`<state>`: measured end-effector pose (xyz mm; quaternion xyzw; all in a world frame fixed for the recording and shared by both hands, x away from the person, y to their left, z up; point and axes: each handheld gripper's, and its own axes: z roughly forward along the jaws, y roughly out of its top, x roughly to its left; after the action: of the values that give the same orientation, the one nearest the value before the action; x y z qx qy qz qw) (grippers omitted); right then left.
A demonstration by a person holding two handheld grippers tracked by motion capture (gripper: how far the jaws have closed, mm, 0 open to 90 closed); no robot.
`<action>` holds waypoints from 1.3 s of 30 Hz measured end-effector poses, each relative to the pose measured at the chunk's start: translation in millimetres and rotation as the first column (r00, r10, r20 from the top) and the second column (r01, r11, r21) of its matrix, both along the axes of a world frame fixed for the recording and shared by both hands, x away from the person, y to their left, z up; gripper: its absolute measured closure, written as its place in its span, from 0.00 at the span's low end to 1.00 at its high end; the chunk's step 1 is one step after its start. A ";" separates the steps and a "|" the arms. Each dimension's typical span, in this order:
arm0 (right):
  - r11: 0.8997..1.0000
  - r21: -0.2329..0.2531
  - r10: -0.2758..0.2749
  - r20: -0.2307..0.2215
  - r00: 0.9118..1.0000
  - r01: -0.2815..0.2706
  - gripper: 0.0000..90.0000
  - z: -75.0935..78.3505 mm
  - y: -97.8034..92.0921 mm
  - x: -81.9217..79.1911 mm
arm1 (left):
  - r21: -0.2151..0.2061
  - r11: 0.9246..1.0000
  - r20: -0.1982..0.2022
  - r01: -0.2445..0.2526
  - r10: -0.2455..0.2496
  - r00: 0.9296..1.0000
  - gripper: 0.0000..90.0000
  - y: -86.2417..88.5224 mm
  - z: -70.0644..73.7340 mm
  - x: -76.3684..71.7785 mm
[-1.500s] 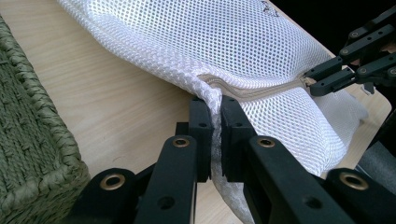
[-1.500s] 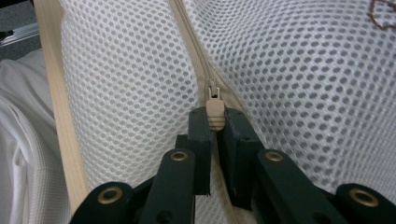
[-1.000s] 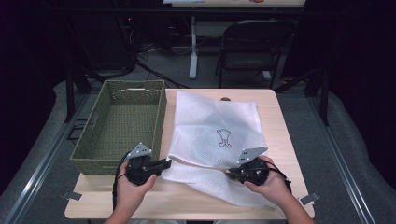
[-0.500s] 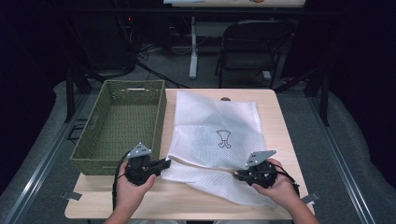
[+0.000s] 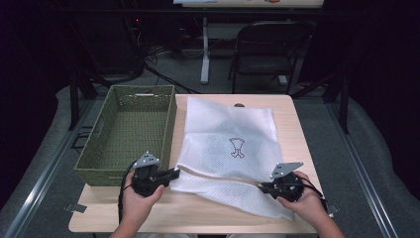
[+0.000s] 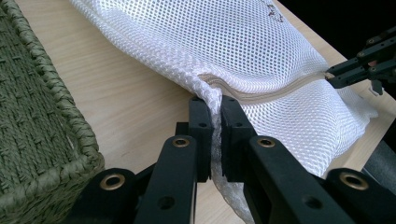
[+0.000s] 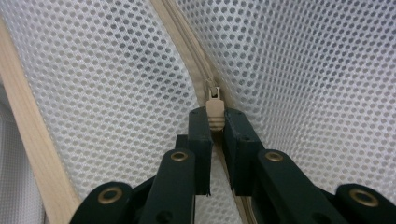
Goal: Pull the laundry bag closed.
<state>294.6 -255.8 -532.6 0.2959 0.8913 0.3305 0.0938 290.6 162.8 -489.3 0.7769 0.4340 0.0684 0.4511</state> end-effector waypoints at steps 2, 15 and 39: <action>1.000 -0.003 -0.005 0.000 1.000 0.005 0.91 -1.2 -2.8 -0.3 | 0.002 1.000 -0.002 0.003 -0.003 1.000 0.95 0.6 0.2 0.0; 0.999 -0.011 -0.035 -0.013 0.999 0.035 0.91 -4.9 -16.5 -2.9 | 0.001 1.000 -0.007 0.000 0.000 1.000 0.95 0.8 -0.2 0.0; 0.986 -0.035 -0.164 -0.033 0.986 0.163 0.91 -16.3 -65.1 -15.2 | 0.002 1.000 -0.021 -0.010 0.010 1.000 0.95 2.4 -5.3 -2.1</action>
<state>279.4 -320.8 -549.0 0.3724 0.8707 0.3021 0.1095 288.5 165.2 -494.6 0.7758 0.4425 0.0629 0.4454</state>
